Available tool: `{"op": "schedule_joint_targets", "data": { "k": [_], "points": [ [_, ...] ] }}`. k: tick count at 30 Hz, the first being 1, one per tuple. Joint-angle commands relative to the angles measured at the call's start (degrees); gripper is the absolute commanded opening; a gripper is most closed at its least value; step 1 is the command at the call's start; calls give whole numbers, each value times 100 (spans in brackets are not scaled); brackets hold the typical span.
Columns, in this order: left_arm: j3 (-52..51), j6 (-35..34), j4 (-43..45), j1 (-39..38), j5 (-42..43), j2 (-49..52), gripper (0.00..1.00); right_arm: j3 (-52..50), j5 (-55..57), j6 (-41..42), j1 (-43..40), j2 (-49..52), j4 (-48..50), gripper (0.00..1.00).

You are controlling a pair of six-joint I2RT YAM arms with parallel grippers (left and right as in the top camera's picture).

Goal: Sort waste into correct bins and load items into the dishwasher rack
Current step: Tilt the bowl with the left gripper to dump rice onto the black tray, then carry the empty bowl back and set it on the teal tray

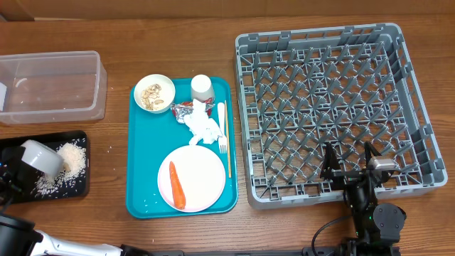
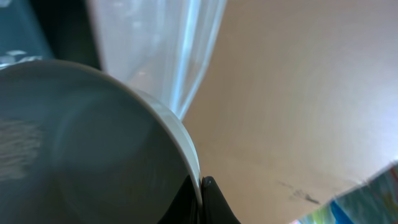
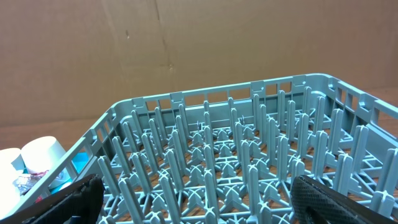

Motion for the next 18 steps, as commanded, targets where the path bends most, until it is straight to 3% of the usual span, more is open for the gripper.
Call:
{"op": "schedule_joint_targets", "data": {
  "k": [1,11,18],
  "points": [
    [-20,378,96,-118,761,24,4,-61,42,-20,-22,-61,26,100],
    [-20,354,-168,-192,695,24,4,-61,42,-20,-22,-61,26,100],
    [214,903,-588,-431,96,-83,4,-61,42,-20,-22,-63,26,100]
  ]
}}
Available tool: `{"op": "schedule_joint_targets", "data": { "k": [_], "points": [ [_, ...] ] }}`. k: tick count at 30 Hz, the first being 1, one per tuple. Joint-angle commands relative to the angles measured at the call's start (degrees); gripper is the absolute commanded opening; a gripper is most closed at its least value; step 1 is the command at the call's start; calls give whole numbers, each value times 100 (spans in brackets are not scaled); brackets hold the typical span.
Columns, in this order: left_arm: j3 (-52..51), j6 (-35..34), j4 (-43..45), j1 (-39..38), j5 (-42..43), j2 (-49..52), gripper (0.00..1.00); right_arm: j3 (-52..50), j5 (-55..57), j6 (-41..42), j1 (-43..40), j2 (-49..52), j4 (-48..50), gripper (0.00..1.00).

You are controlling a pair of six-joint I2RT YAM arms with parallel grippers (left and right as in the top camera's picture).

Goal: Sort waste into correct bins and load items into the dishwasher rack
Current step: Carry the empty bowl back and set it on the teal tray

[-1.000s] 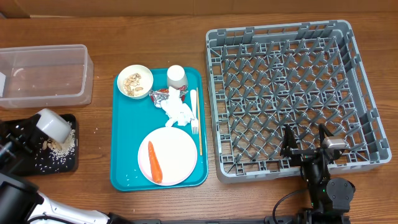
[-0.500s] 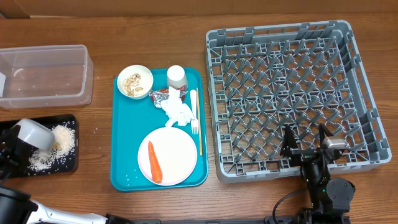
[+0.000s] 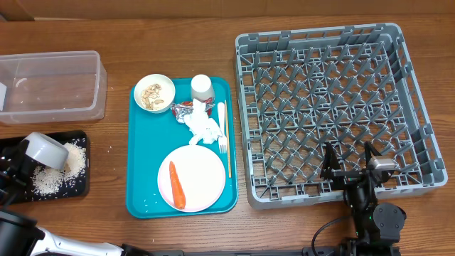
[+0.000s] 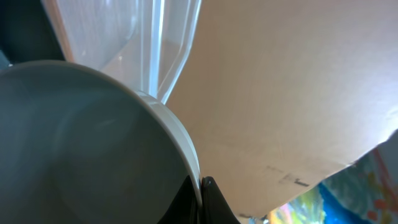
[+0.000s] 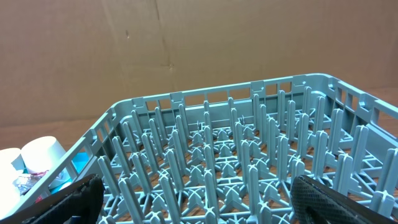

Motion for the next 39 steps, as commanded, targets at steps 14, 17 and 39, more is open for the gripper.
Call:
{"op": "schedule_joint_targets", "data": {
  "k": [14,17,39],
  "points": [
    [1742,844,-1364,-1547,-1567,-1403,4,-61,42,-22,-22,-61,31,100],
    [1867,455,-1231,-2430,-2524,-1762,4,-61,42,-22,-22,-61,31,100],
    [1687,-2459,-1215,-7184,-7967,-1016,4,-61,42,-22,-22,-61,31,100]
  ]
}}
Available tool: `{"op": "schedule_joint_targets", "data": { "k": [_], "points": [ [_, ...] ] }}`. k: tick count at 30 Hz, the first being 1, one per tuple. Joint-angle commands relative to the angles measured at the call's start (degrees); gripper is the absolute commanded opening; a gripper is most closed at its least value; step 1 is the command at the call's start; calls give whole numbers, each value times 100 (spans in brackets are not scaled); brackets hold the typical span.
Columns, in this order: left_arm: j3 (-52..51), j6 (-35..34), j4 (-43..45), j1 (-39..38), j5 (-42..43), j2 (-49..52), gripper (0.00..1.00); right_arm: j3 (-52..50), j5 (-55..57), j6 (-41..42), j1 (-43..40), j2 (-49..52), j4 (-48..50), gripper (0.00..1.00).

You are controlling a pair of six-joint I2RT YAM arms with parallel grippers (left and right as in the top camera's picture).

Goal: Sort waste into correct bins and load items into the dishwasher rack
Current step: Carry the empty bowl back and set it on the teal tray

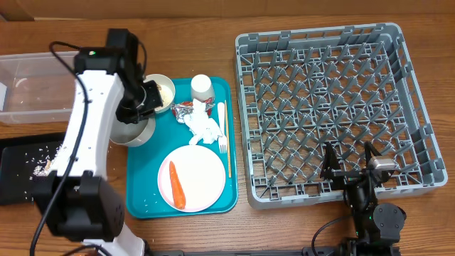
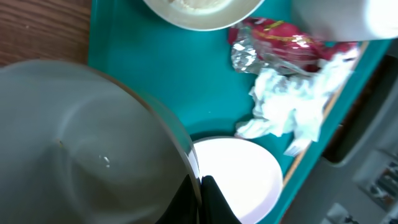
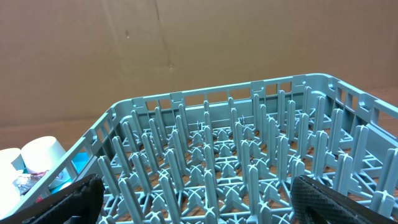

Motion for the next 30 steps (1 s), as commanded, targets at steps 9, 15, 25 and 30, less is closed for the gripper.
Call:
{"op": "schedule_joint_targets", "data": {
  "k": [9,15,25,30],
  "points": [
    [-66,-293,11,-52,-391,590,4,-61,42,-20,-22,-61,28,100],
    [-81,-293,-114,-52,-389,610,4,-61,42,-20,-22,-63,28,100],
    [-549,-293,219,-76,-387,610,4,-61,42,-20,-22,-61,28,100],
    [-833,-232,555,-92,-367,610,4,-61,42,-17,-22,-61,28,100]
  ]
}}
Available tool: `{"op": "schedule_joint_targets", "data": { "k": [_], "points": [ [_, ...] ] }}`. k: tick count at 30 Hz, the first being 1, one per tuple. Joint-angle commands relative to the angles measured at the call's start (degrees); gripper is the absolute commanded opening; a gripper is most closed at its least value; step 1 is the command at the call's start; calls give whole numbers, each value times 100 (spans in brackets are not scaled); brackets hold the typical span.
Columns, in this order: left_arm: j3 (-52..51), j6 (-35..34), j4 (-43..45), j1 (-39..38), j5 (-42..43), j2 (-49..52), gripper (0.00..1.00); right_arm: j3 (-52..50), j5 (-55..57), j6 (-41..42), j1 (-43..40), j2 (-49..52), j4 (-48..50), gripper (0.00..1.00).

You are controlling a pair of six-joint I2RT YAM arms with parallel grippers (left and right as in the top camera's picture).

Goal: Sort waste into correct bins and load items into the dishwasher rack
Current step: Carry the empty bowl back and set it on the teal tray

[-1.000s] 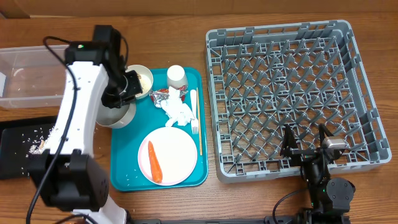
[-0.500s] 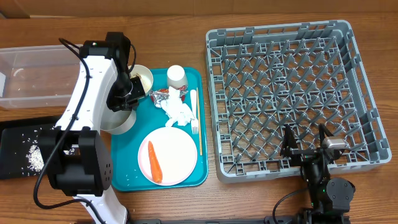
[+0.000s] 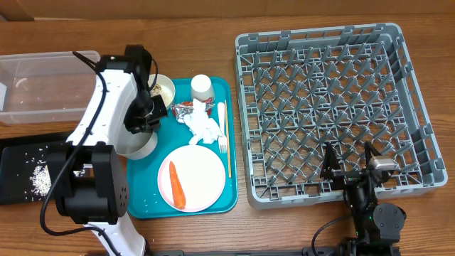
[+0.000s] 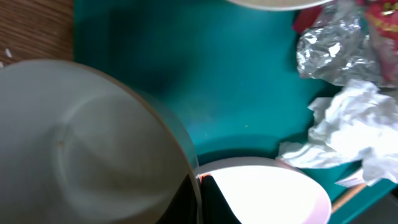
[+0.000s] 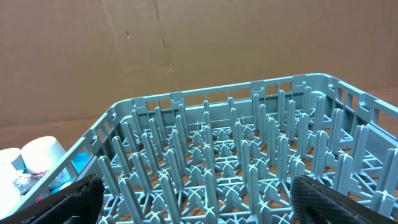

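Observation:
My left gripper [image 3: 144, 132] [image 4: 199, 181] is shut on the rim of an empty grey bowl [image 3: 134, 146] [image 4: 81, 143], held over the left edge of the teal tray [image 3: 146, 203] [image 4: 186, 74], beside the white plate [image 3: 199, 171] [image 4: 261, 190]. An orange carrot [image 3: 176, 185] lies on the plate. Also on the tray are a small bowl of nuts [image 3: 163, 88], a white cup [image 3: 201, 87] [image 5: 43, 152], a foil wrapper [image 3: 185, 109] [image 4: 329, 50], a crumpled napkin [image 3: 205, 129] [image 4: 348, 130] and a fork [image 3: 222, 128]. My right gripper [image 3: 351, 165] [image 5: 199, 205] stands open at the near edge of the grey dishwasher rack [image 3: 398, 43] [image 5: 236, 155].
A black tray [image 3: 14, 153] with spilled rice [image 3: 39, 178] lies at the left front. A clear plastic bin [image 3: 50, 85] stands behind it. A thin stick [image 3: 228, 142] lies along the teal tray's right side.
The left gripper and its bowl have shifted a little toward the table's front along the tray's left edge, now closer to the white plate. The right arm has not moved.
The left gripper held the grey bowl tipped over the black tray, with rice lying there. A moment later it was still over that tray. Then the empty bowl was held at the teal tray's left edge, and now nearer the plate.

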Motion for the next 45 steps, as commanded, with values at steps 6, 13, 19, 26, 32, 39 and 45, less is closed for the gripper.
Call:
{"op": "schedule_joint_targets", "data": {
  "k": [6,13,19,26,32,39,45],
  "points": [
    [-98,229,389,-92,79,7,4,-61,44,-20,-22,-63,28,100],
    [-101,317,778,-192,509,9,4,-61,44,-20,-22,-61,28,100],
    [-114,315,835,-402,437,9,4,-61,44,-20,-22,-61,28,100],
    [-155,310,955,-498,81,9,4,-61,44,-20,-22,-61,28,100],
    [-155,313,955,-498,28,9,11,-61,44,-20,-22,-63,28,100],
    [-153,317,953,-498,31,9,18,-61,44,-20,-22,-61,28,100],
    [105,446,745,-476,-42,-2,22,-61,44,-20,-22,-63,28,100]
  ]
}}
